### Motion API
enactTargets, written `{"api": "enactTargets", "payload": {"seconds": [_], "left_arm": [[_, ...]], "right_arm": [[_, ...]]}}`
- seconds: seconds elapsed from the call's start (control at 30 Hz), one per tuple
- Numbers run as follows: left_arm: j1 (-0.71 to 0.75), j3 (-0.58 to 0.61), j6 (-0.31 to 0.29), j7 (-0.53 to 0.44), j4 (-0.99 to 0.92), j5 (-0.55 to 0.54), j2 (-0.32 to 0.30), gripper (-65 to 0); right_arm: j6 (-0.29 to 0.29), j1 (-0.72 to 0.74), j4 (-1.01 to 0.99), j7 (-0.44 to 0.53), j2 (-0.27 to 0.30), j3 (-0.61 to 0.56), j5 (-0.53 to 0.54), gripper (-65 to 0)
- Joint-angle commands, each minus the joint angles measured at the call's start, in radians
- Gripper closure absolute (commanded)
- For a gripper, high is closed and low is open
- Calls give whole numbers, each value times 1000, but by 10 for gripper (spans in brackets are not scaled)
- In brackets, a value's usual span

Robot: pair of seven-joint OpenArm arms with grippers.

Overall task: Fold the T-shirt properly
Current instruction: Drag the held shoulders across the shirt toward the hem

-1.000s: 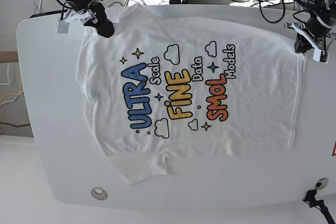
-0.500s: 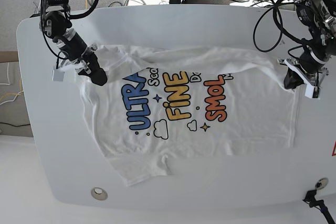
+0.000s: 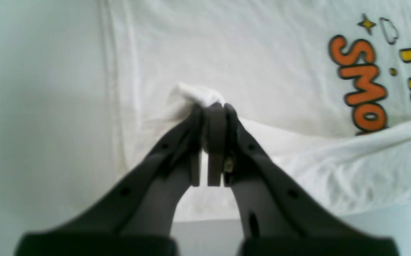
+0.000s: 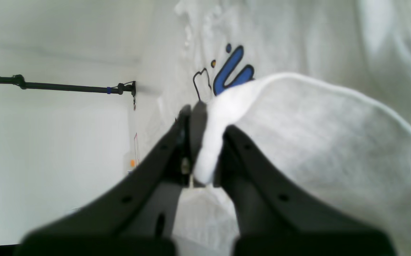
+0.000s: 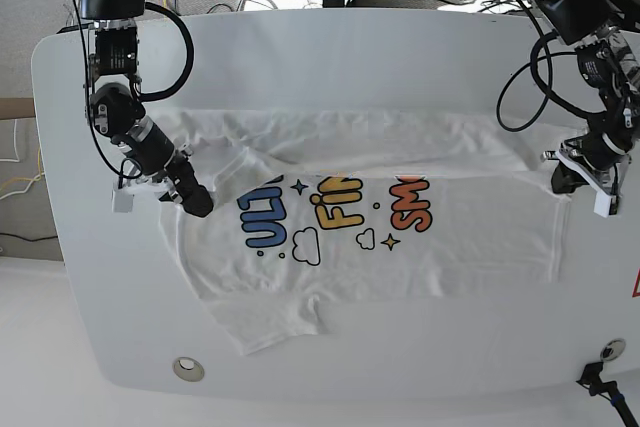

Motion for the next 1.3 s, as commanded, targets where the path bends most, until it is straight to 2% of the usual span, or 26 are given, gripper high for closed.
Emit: {"api": "enactTargets", "payload": {"seconds": [0.0,0.1,0.23,0.3,0.5,0.87,0.9,1.0,1.07,1.1,1.13,1.27], "left_arm": [[-34,0,-5,-27,6,-12,-15,0],[-46,0,-5,-30,-2,-9,-31,0],[-45,0,-5,-109,-3,-8,-35,0],[-40,0,-5,-123,-3,-8,-36,0],[-39,2,-5,-126,-17,-8,-36,0],[-81,8,-10,-143,-170,-8,-88,0],[-97,6,-7,-148,-175,-9,-101,-29],[-147,8,-5,-172,-241,-8,-125,-328],[-177,26,-5,-203,-284,-8,-162,-458],[-189,49,-5,-223,-293,-8,-177,-490],[-195,78,-7,-244,-292,-8,-196,-507],[-193,150,-11,-315,-216,-9,-237,-509]], "right_arm": [[17,28,-11,12,18,8,13,0],[17,51,-34,12,20,8,13,0],[17,74,-83,12,20,8,12,0],[17,81,-91,12,18,6,-33,0],[19,116,-98,12,12,6,-71,0],[8,154,-147,14,12,6,-71,0],[7,160,-154,14,15,6,-73,-4],[7,193,-189,12,14,6,-119,-268],[8,199,-181,12,14,6,-180,-432],[8,202,-180,9,18,6,-196,-495],[8,211,-175,-6,21,6,-197,-531],[16,216,-134,-115,60,6,-200,-518]]}}
